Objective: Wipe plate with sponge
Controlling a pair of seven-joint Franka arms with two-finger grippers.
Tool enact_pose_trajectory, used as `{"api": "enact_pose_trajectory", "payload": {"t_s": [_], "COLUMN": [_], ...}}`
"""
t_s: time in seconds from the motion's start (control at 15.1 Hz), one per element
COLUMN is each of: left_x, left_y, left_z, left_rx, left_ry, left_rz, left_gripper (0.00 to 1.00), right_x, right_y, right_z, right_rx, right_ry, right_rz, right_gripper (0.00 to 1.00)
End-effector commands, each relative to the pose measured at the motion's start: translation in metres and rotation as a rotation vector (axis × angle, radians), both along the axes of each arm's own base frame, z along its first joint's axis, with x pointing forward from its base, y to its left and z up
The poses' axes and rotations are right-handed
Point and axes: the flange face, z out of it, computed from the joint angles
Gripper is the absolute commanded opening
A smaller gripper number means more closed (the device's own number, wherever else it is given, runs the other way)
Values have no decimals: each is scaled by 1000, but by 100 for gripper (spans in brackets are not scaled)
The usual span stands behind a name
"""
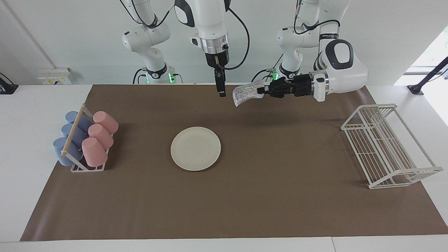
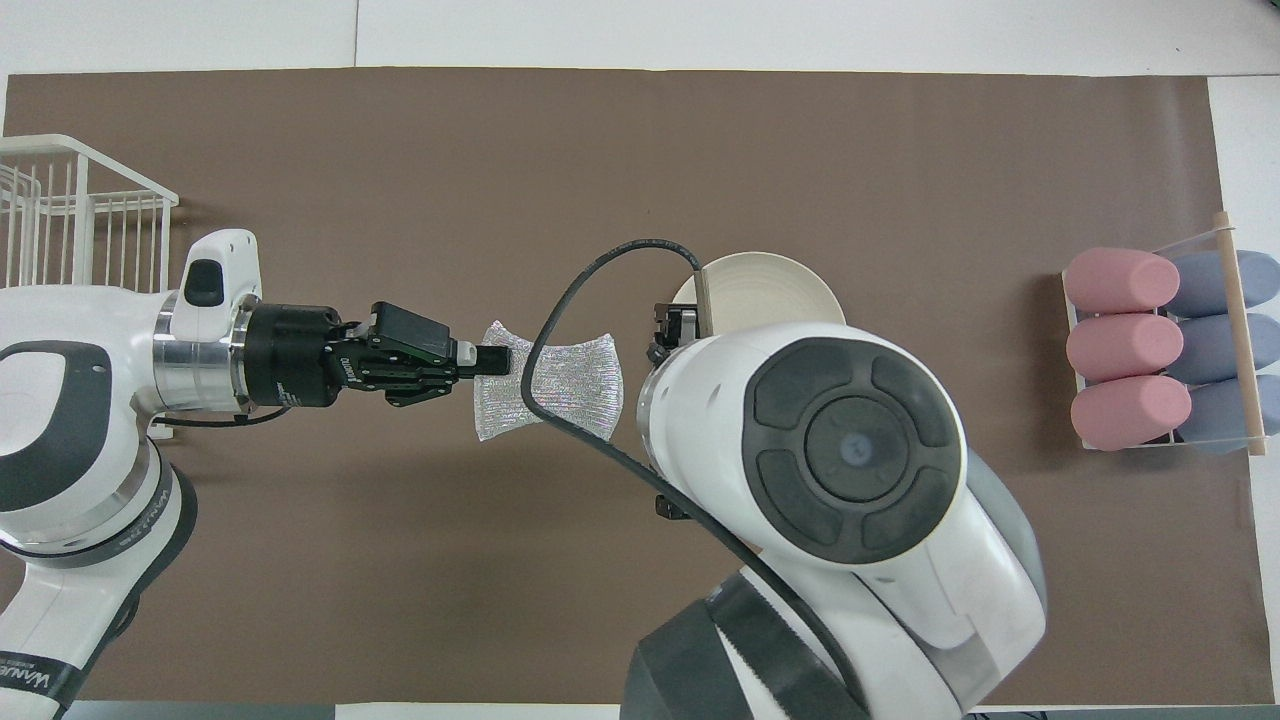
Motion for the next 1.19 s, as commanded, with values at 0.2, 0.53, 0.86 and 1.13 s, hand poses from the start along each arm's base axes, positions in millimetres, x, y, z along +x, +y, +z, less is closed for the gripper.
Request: {"api": "enact_pose_trajectory", "payload": {"t_s": [0.2, 0.53, 0.86, 1.13], "left_x": [-12, -13, -14, -15], "left_y": [-6, -6, -6, -5], "left_z": [0, 0, 1, 2], "left_rx": [-21, -25, -31, -38], "left_ry": [-12, -9, -6, -3], "left_rz": [6, 2, -12, -19], "left_gripper": [0, 0, 0, 0], "right_x": [-8, -10, 1, -1], "right_y": [17, 29, 30, 31], "right_z": [3, -2, -7, -15], "right_rx": [130, 164, 203, 202], "right_ry": [-15, -44, -89, -88], "right_rz": [-52, -55, -83, -84], "right_gripper": [100, 100, 100, 100]}}
